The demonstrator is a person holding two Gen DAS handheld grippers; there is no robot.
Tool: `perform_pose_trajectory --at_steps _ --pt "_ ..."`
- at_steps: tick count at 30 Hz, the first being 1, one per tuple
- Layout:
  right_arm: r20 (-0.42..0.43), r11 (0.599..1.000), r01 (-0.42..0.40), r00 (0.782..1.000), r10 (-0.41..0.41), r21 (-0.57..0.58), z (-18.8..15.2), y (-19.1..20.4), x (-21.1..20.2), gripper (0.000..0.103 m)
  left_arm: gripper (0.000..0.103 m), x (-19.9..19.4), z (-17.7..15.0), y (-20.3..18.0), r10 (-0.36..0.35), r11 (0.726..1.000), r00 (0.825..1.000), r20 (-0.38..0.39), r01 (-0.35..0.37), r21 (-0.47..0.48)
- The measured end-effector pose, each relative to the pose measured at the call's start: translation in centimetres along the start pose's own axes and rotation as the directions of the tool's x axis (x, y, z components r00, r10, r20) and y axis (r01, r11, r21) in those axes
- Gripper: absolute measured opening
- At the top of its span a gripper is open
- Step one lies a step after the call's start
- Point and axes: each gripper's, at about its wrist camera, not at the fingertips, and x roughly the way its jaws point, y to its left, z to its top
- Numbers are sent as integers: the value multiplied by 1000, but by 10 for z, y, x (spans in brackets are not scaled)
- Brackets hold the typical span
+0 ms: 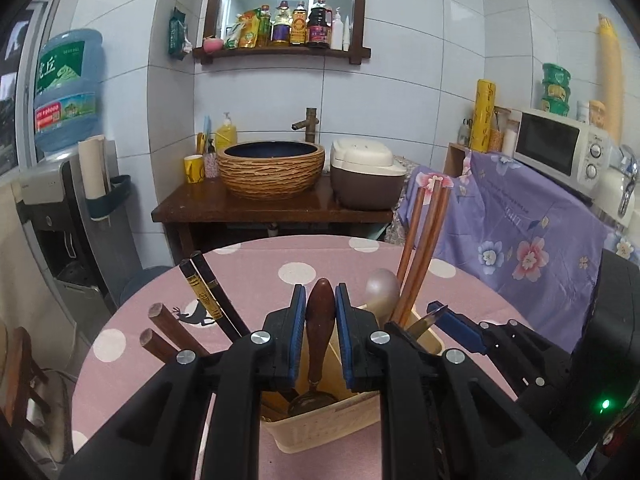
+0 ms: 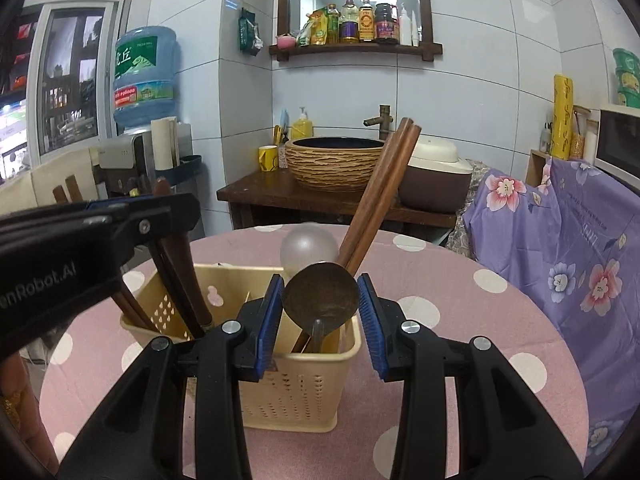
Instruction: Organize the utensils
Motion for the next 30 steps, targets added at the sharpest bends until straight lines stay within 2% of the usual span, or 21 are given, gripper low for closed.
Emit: perform_pose_trajectory --at_steps 2,6,8,10,12,14,15,16,22,26,30 --pt "10 1000 0 1000 0 7 -2 -2 -2 39 16 1 -1 1 -5 1000 1000 -1 5 -9" --pt "18 1000 -4 1000 4 26 -6 -8 -11 57 18 -9 2 10 -65 996 998 13 66 -64" --pt "24 999 -15 1000 14 40 -9 -13 -22 64 33 -22 3 11 -70 996 997 44 72 -60" --pt "28 998 -27 999 26 50 -15 -18 -35 72 63 -40 -2 12 -61 996 994 92 67 -63" --pt "35 998 -35 999 33 51 -25 -22 -51 86 77 -60 -15 13 -66 995 989 131 75 -64" --pt "37 999 -36 999 35 34 -42 -27 -70 93 87 -78 -35 12 -86 995 985 148 93 -42" --pt "35 999 -28 999 27 26 -50 -29 -79 95 96 -84 -45 11 -90 995 985 146 94 -23" --pt "29 1000 -15 999 14 20 -58 -32 -86 96 98 -88 -54 11 -87 996 986 144 89 -8" --pt "-37 996 12 999 -9 93 -117 -58 -133 97 98 -122 -127 17 -47 999 979 200 50 -12" --pt "-61 990 27 998 -19 142 -152 -62 -158 97 98 -139 -165 17 -33 998 985 168 42 -54" --pt "-51 990 15 999 -8 137 -179 -49 -185 97 98 -159 -187 21 -26 991 986 162 47 -128"
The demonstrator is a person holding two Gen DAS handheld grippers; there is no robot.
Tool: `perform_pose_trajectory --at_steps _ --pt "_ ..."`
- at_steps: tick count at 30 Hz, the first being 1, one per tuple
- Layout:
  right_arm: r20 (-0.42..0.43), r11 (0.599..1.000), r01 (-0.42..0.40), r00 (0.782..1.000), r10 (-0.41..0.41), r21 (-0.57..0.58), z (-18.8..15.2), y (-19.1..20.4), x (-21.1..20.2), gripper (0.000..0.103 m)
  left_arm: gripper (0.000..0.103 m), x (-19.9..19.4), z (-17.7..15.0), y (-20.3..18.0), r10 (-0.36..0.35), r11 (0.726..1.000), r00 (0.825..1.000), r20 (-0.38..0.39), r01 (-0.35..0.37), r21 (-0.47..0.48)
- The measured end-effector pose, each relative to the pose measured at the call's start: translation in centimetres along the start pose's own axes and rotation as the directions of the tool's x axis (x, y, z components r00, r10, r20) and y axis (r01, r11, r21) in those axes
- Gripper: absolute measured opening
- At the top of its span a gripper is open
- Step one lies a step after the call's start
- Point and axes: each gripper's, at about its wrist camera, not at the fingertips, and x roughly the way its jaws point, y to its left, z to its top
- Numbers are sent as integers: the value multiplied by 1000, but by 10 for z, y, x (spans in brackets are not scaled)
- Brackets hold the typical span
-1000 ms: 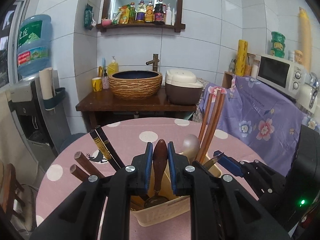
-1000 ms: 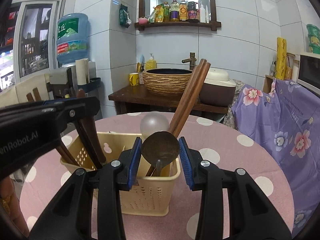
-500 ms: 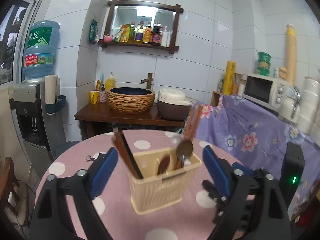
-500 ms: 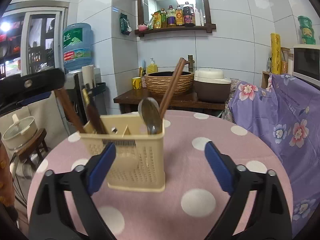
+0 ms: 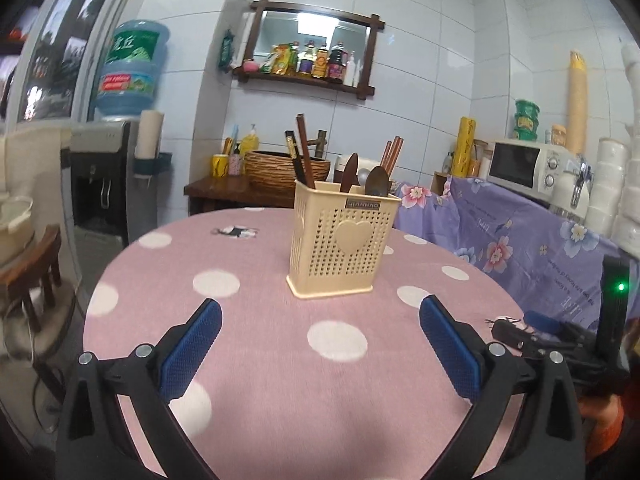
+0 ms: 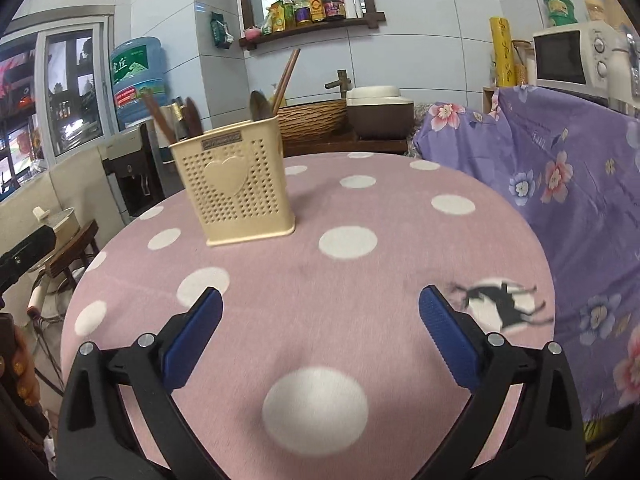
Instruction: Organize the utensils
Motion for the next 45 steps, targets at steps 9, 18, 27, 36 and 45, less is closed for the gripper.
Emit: perform_pose_trajectory --at_steps 9,18,27,36,45 --pt "157 996 -30 987 43 -83 -17 34 -75 97 98 -58 -25 -9 90 995 993 80 -93 40" --pt "231 990 -78 967 103 -116 -31 59 -110 97 98 -88 -32 -14 83 995 987 137 -88 35" --pt "262 989 -67 960 101 -135 -33 66 -119 97 98 -94 -34 -11 107 994 981 160 -111 14" --pt "250 989 -65 964 97 -132 -33 66 -117 97 98 -95 -36 -10 101 994 983 155 -105 15" --pt "242 989 -65 966 96 -131 -33 67 -115 97 98 -95 -37 -11 111 993 983 150 -114 16"
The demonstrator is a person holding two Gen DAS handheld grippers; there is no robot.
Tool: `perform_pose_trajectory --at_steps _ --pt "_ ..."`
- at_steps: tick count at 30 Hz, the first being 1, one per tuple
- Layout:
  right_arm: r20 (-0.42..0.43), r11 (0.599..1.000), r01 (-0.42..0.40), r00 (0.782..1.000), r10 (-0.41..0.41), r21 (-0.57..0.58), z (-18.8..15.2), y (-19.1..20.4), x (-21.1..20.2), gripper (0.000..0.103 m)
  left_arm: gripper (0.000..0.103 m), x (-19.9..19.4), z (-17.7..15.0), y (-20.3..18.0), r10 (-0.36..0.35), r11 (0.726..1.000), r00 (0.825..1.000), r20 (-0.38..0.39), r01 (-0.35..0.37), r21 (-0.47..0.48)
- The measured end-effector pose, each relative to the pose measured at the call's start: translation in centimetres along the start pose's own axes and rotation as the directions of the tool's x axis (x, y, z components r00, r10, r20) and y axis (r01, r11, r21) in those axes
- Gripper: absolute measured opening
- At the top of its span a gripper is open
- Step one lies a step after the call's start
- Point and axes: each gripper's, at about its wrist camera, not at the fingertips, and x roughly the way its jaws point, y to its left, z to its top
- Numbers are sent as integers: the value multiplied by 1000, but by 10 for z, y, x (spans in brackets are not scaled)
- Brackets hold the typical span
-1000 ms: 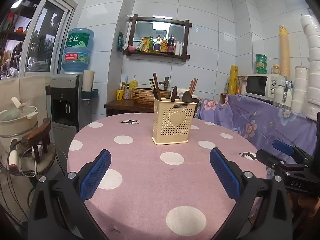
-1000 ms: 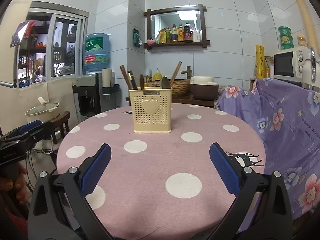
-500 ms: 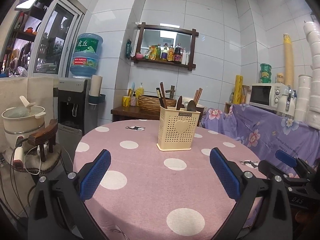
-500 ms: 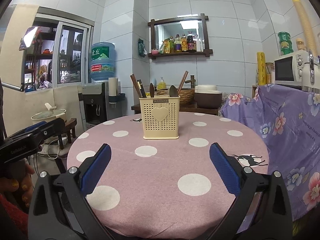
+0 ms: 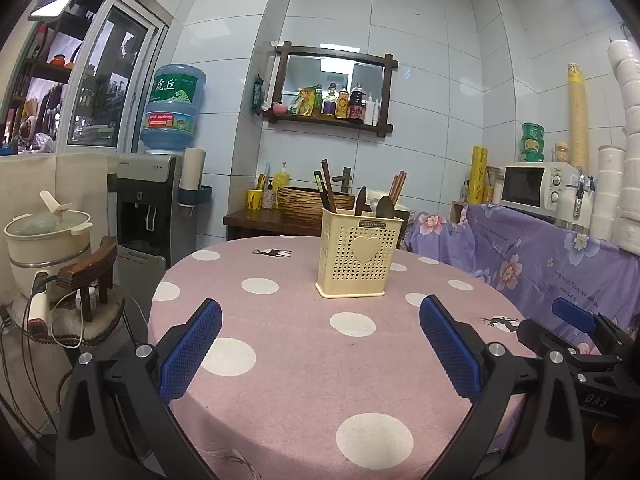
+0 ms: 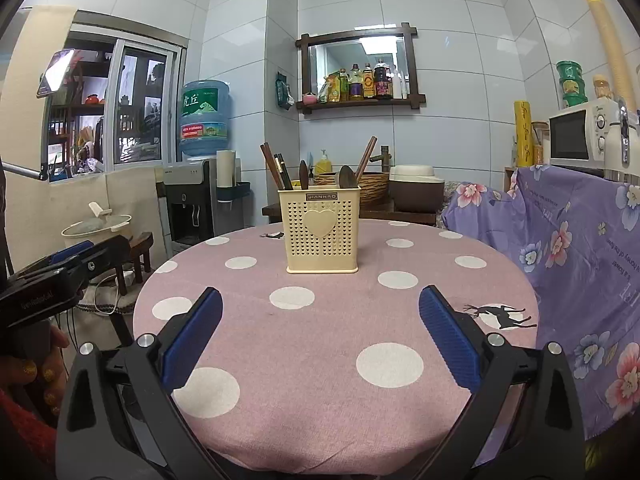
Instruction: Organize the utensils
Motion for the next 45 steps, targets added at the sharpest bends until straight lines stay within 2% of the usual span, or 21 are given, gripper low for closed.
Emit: perform_pose_trajectory --at_steps 24,45 --pt "-8 1000 0 1000 0 17 -2 -3 0 97 98 1 -4 2 15 1000 1000 -10 -15 9" --pt "-16 1000 3 1000 -3 19 -4 -3 2 97 98 7 -3 3 15 1000 998 -56 -16 -6"
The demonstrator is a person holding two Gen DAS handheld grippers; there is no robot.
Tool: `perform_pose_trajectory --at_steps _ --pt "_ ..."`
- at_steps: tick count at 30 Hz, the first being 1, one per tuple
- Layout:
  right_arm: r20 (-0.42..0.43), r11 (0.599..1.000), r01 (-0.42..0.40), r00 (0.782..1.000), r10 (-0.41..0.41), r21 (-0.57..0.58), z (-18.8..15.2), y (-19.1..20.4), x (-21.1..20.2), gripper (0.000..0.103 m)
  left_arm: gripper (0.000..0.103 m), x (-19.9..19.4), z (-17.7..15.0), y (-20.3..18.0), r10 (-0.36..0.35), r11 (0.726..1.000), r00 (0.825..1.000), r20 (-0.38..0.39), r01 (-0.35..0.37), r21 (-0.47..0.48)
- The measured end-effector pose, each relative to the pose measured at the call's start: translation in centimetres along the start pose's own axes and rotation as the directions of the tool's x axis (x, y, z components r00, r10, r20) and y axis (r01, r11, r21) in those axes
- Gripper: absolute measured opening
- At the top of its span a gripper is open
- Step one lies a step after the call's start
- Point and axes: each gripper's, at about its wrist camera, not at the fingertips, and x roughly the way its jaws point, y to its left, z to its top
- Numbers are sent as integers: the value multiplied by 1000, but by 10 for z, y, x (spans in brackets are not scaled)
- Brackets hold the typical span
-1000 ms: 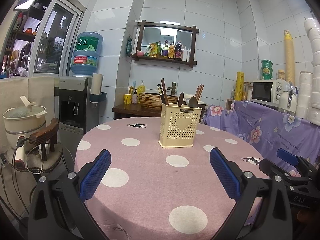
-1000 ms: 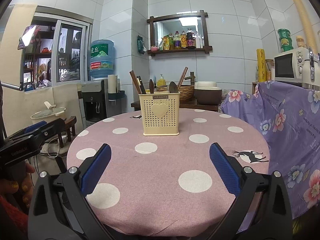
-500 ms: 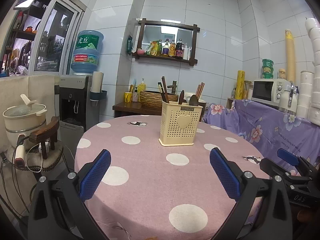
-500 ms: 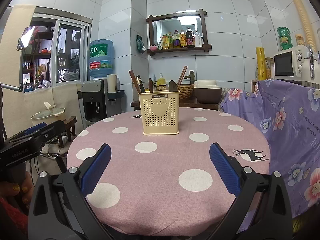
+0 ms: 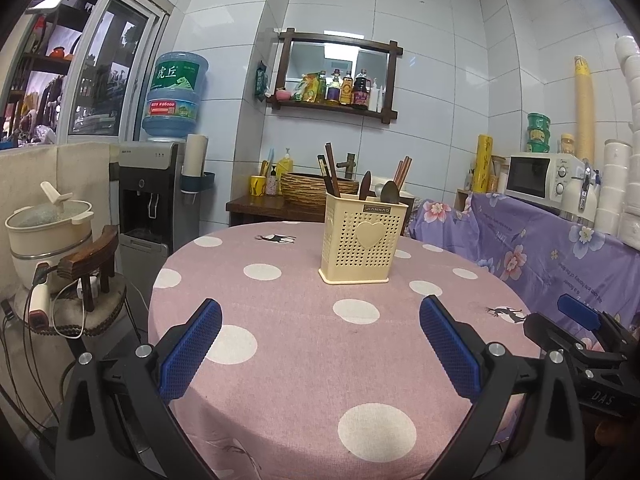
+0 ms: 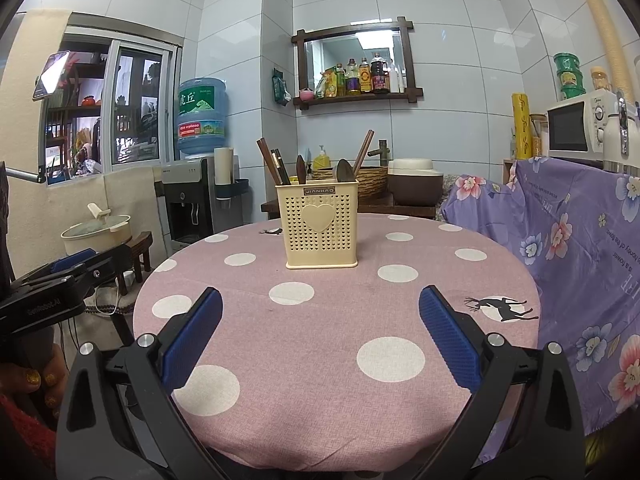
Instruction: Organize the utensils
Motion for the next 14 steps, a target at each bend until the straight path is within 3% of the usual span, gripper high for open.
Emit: perform_pose_trajectory --at_steps 14 --pt "-4 1000 5 1000 -5 3 -1 -1 1 97 98 4 0 -1 27 1000 999 -26 -27 8"
